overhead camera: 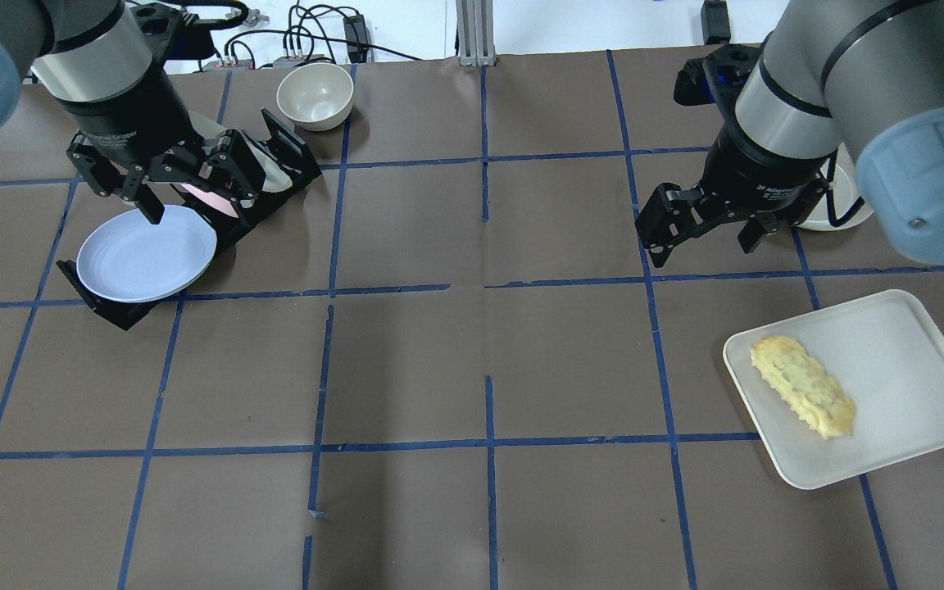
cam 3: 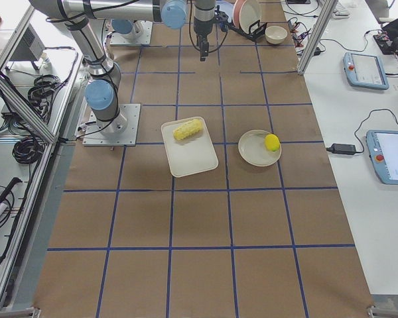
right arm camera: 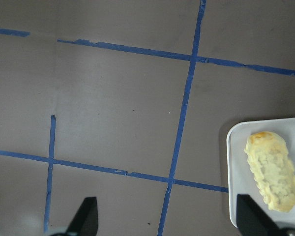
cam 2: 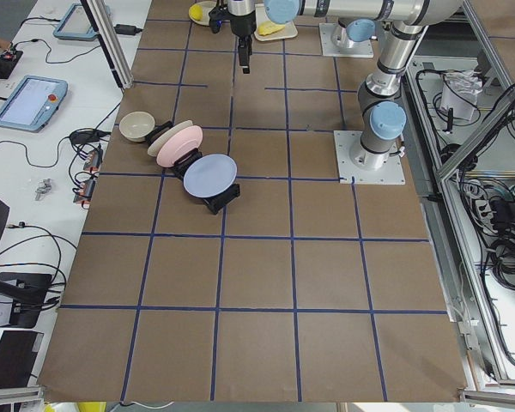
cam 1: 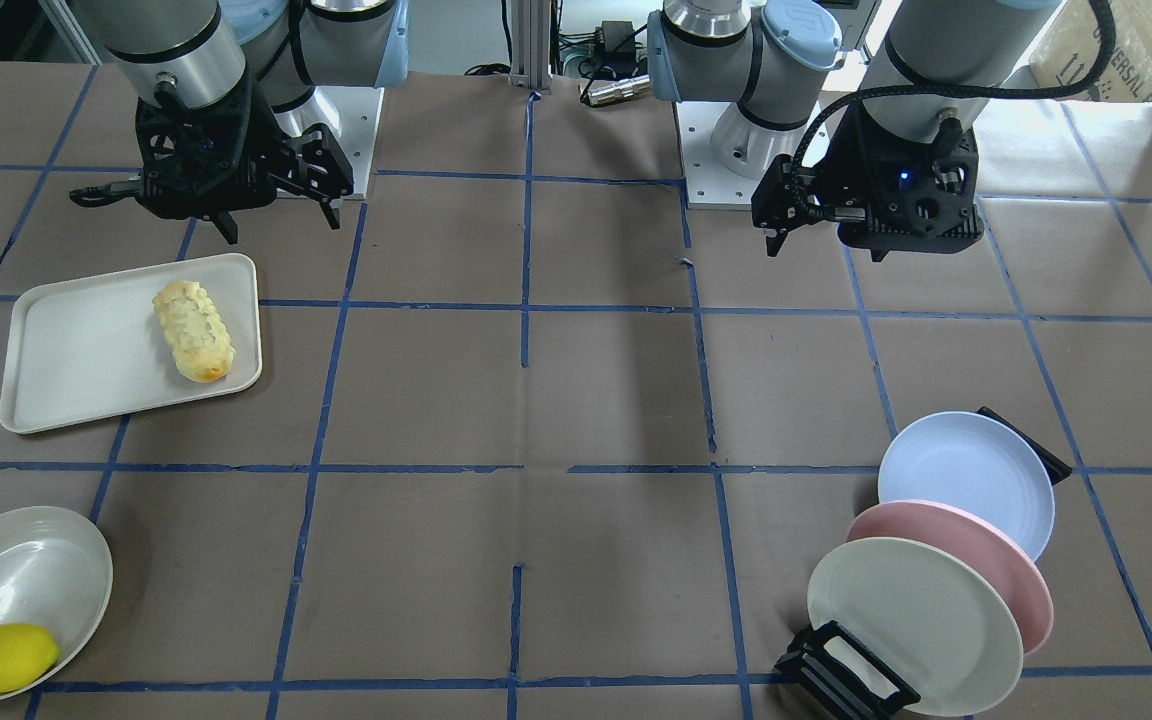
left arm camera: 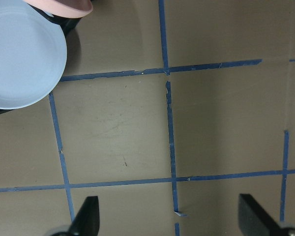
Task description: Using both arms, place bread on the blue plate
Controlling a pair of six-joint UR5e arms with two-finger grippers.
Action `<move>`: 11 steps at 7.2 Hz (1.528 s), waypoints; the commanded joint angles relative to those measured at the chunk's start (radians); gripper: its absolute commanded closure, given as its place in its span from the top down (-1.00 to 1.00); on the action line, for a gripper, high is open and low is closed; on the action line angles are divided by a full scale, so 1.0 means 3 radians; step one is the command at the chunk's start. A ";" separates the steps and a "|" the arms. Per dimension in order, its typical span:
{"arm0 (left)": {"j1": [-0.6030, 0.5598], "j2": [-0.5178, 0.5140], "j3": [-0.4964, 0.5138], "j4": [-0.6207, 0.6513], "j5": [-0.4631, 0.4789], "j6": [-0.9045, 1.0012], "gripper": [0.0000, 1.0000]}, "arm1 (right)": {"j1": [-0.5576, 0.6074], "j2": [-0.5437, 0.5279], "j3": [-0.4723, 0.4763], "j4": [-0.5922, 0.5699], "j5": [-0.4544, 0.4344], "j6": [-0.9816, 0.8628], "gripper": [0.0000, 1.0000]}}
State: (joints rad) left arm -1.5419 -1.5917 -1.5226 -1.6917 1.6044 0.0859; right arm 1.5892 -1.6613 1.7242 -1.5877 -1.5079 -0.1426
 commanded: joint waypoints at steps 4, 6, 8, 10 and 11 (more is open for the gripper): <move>0.0800 -0.0180 0.0059 0.0030 -0.0101 0.0834 0.99 | 0.0000 0.0005 0.0005 0.0000 0.0010 0.0000 1.00; 0.1313 -0.0521 0.0120 0.0197 -0.0194 0.1434 0.99 | -0.0117 0.0000 0.0386 -0.0365 -0.0030 -0.0624 1.00; 0.1585 -0.0844 0.0121 0.0595 -0.0189 0.1589 0.99 | -0.0580 -0.0015 0.0923 -0.1005 -0.0280 -0.1275 1.00; 0.1831 -0.1344 0.0136 0.1025 -0.0204 0.1906 0.99 | -0.1173 0.0005 0.1389 -0.1435 -0.0210 -0.2068 1.00; 0.1831 -0.1539 0.0262 0.1184 -0.0209 0.1953 0.99 | -0.1348 0.0015 0.1664 -0.1862 -0.0210 -0.2349 1.00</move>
State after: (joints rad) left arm -1.0076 -1.9770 -1.4736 -1.4037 1.5440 0.6430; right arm 1.2669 -1.6608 2.1270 -2.0181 -1.5753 -0.7341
